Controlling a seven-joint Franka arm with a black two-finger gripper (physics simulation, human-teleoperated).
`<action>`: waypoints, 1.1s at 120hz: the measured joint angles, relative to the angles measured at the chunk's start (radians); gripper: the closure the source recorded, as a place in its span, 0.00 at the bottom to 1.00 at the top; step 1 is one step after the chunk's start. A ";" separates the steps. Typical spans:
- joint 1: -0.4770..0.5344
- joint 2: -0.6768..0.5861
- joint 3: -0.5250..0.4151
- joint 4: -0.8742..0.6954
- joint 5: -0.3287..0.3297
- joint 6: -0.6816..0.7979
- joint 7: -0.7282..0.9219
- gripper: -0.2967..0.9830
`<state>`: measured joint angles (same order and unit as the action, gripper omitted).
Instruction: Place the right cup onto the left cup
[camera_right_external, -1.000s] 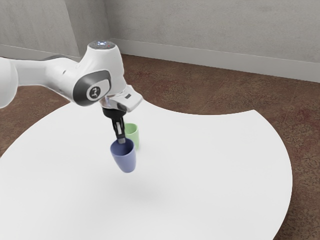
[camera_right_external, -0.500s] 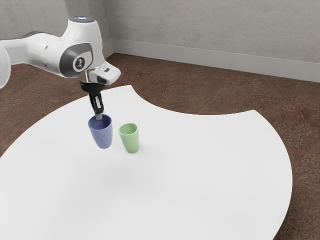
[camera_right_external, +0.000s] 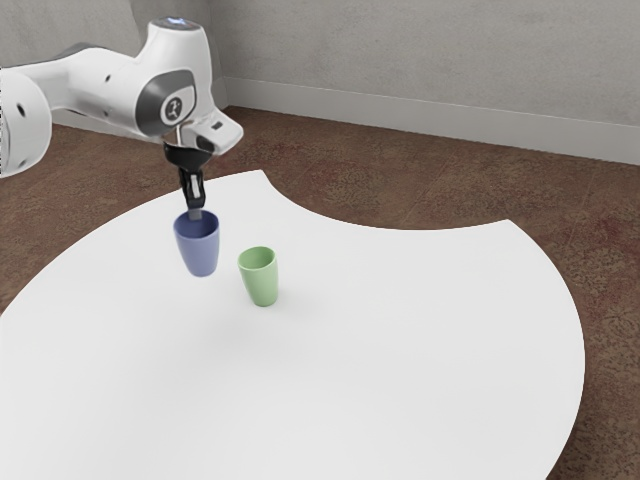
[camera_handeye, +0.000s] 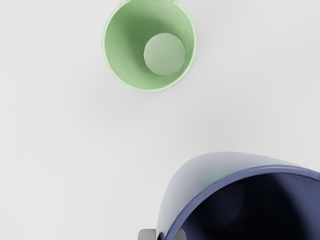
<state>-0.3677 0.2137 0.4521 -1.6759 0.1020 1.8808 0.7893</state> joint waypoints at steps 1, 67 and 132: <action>0.001 0.003 0.000 0.004 0.000 0.000 0.002 0.85; 0.018 0.158 -0.010 0.181 -0.013 0.020 0.134 0.85; 0.039 0.278 -0.062 0.274 -0.019 0.116 0.249 0.85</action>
<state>-0.3287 0.4921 0.3905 -1.4018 0.0833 1.9972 1.0383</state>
